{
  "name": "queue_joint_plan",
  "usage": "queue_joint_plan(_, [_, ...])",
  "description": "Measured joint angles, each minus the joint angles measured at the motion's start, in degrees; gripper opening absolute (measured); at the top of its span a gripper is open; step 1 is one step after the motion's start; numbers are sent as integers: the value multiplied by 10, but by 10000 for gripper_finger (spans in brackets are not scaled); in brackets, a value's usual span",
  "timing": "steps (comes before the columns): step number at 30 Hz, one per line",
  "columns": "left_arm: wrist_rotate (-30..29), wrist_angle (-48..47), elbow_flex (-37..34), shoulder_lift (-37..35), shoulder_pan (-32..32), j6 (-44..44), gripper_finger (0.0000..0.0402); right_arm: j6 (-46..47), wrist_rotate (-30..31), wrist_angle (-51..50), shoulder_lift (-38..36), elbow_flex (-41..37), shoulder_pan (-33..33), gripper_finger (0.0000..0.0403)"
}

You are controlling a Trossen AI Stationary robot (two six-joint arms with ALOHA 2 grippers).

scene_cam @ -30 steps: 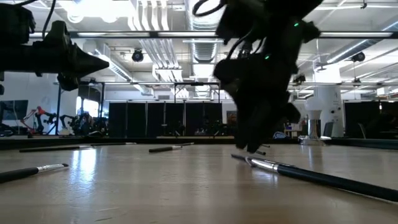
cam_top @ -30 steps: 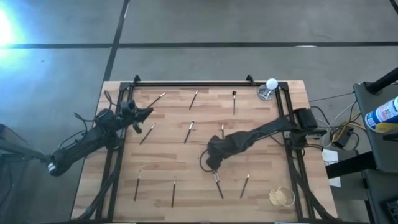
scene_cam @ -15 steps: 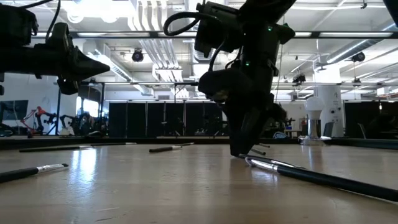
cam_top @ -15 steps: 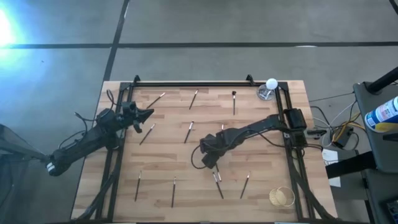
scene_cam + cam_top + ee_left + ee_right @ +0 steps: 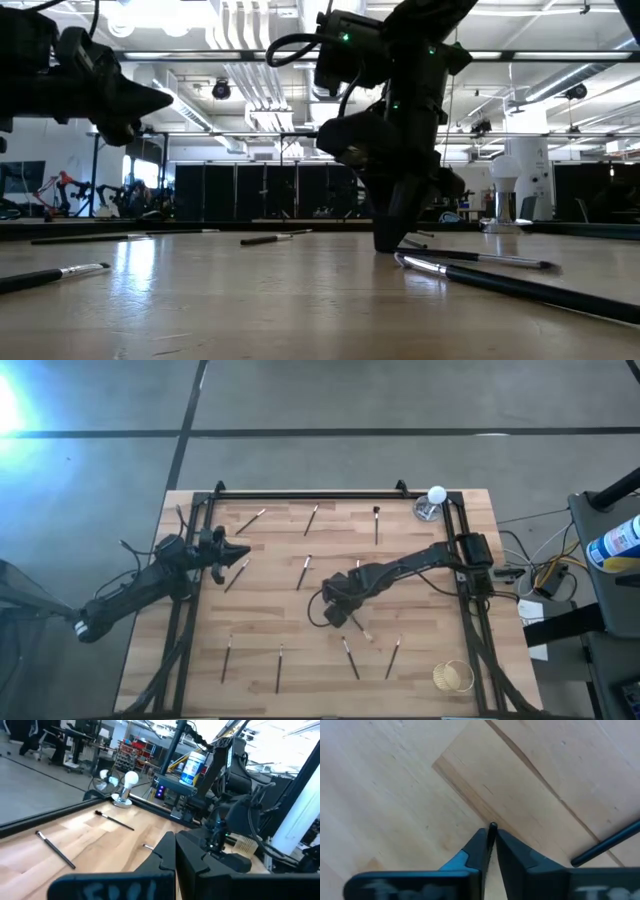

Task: Pick & Place Makeup Brushes
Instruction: Put the eyeshadow brush into the makeup brush holder

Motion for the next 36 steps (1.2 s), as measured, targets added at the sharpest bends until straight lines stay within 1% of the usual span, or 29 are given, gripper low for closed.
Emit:
queue_joint_plan(1, [0, -1, 0, 2, 0, -3, 0, -5, 0, -1, 0, 0, -1, 28])
queue_joint_plan(6, [25, -6, 0, 39, -13, -73, 1, -32, 1, -2, 0, 0, -4, 12])
queue_joint_plan(9, [26, -5, 0, 68, -26, -77, 11, -50, 3, 1, 0, -1, -4, 11])
queue_joint_plan(14, [7, 6, 0, 106, -39, -87, 63, -71, 9, 20, -16, -2, -4, 9])
queue_joint_plan(18, [-9, 15, 0, 118, -39, -97, 106, -84, 36, 35, -48, -5, -7, 8])
queue_joint_plan(20, [-10, 24, 0, 119, -40, -97, 119, -88, 45, 50, -78, -3, -11, 7])
queue_joint_plan(23, [-3, 48, 0, 119, -43, -98, 127, -98, 54, 72, -108, -2, -18, 7])
queue_joint_plan(28, [23, 72, 0, 123, -55, -98, 128, -131, 67, 150, -136, -3, -38, 7])
queue_joint_plan(33, [24, 106, 0, 130, -86, -112, 129, -158, 81, 252, -135, -4, -58, 8])
queue_joint_plan(36, [16, 128, 0, 137, -102, -133, 129, -174, 82, 341, -133, -4, -70, 8])
